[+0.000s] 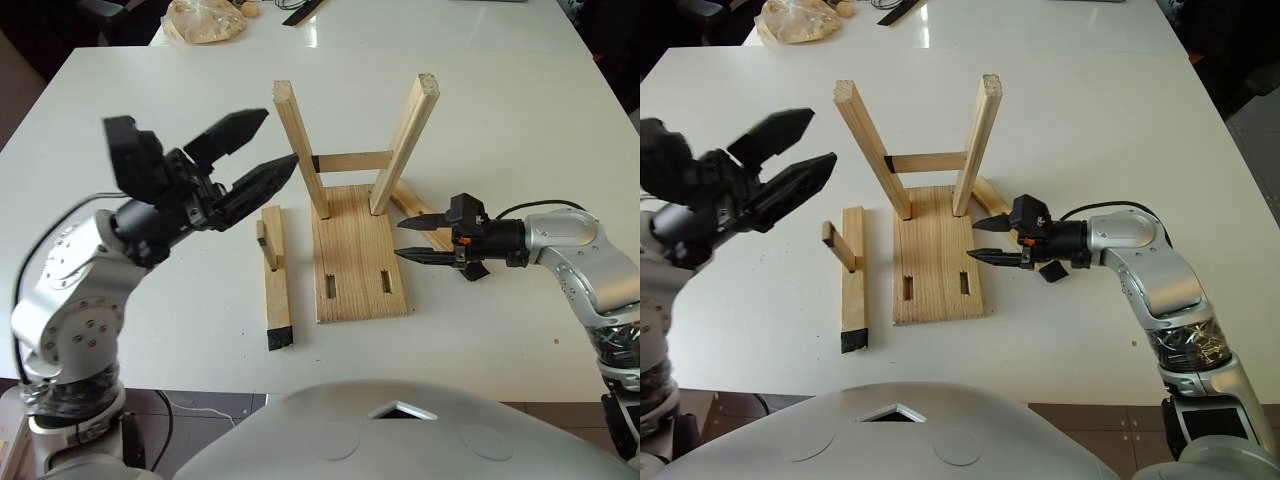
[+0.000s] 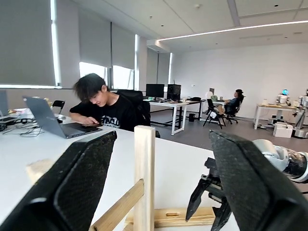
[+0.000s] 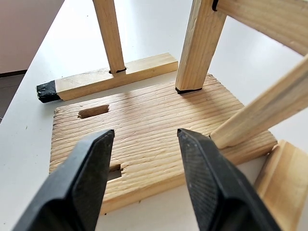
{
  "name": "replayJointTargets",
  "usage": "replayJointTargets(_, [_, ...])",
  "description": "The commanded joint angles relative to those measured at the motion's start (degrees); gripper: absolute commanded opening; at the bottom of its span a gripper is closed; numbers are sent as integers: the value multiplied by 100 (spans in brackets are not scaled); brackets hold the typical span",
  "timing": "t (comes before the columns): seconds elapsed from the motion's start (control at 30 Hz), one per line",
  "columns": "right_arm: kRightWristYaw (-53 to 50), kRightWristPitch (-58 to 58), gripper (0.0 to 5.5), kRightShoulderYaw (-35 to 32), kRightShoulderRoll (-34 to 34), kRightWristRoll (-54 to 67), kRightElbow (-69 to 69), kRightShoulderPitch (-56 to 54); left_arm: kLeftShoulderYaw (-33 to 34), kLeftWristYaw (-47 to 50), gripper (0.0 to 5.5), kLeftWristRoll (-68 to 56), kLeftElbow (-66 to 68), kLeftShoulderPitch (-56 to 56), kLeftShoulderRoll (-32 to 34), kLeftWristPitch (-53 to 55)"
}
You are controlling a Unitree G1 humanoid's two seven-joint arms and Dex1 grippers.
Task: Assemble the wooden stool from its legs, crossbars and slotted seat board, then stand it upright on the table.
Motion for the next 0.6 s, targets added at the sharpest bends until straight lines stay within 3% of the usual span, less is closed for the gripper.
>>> replayJointTargets(0.03, [-45,17,241,-81,-91,4,-113,57,-189,-131,358,-314,-788,914,422,445])
replayJointTargets(0.2, [-74,11,241,-117,-115,10,-140,146,-1756,-727,358,1805,-528,2812,653,230])
replayJointTargets(0.33, [-66,2,241,-95,-125,7,-128,137,-2550,-924,358,3126,172,3245,577,-405])
replayJointTargets(0.47, [-64,7,241,-94,-136,8,-120,118,-2845,-1084,358,3976,732,3419,721,-872])
replayJointTargets(0.6, [-85,1,241,-96,-143,6,-148,165,-2605,-1233,358,4262,1113,3560,865,-1187])
